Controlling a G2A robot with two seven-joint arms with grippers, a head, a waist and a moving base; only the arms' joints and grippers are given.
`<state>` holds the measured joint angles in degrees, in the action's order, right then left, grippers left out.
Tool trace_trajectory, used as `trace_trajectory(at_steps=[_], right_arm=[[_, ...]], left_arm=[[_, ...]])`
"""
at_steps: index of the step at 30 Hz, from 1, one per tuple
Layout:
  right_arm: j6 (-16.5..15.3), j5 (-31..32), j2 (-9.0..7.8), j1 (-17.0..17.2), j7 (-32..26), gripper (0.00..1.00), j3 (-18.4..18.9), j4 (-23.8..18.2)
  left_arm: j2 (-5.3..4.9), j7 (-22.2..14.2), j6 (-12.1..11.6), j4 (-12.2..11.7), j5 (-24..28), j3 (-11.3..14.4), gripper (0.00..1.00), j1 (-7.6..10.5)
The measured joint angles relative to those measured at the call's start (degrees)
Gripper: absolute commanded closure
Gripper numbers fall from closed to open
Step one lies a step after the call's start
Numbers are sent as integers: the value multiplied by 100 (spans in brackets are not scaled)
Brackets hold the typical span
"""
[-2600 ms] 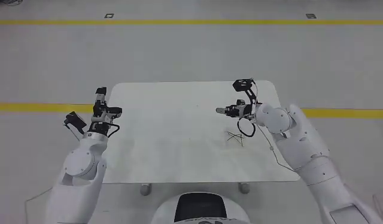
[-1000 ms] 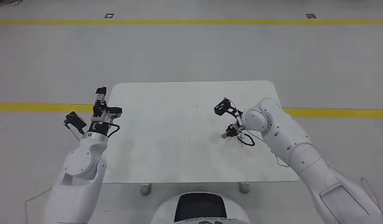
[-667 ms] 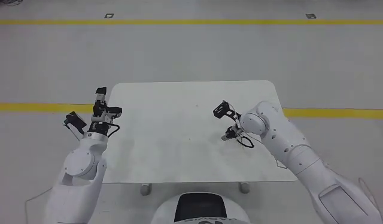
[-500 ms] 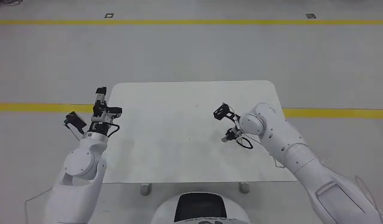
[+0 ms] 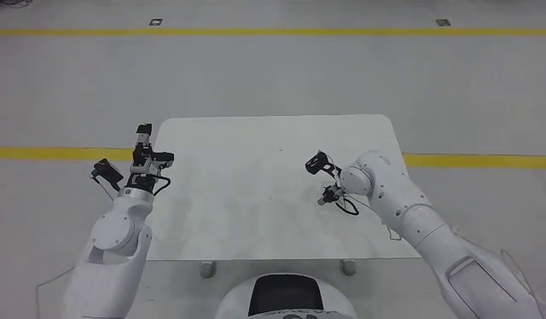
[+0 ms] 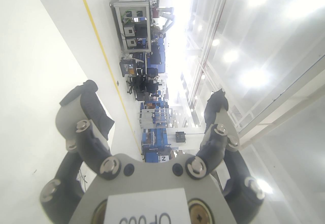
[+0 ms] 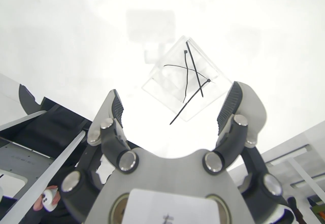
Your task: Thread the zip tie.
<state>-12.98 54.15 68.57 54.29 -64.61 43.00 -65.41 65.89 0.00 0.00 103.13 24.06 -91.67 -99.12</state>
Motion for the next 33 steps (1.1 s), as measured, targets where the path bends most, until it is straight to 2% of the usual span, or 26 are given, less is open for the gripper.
trace_trajectory(at_steps=[11,12,13,14,16,20,27,33], right_arm=[[79,147,-13,84,133,0,21,-33],[72,156,-17,94,125,6,33,-43],[72,167,-20,102,119,20,42,-49],[79,180,-23,110,117,53,53,-54],[112,205,-32,131,132,58,88,-70],[133,258,-60,182,160,60,174,-149],[112,318,-103,286,125,75,293,-246],[90,300,-96,326,218,75,319,-141]], left_arm=[[0,0,0,0,0,0,0,0],[0,0,0,0,0,0,0,0],[0,0,0,0,0,0,0,0],[0,0,0,0,0,0,0,0],[0,0,0,0,0,0,0,0],[0,0,0,0,0,0,0,0],[0,0,0,0,0,0,0,0],[0,0,0,0,0,0,0,0]])
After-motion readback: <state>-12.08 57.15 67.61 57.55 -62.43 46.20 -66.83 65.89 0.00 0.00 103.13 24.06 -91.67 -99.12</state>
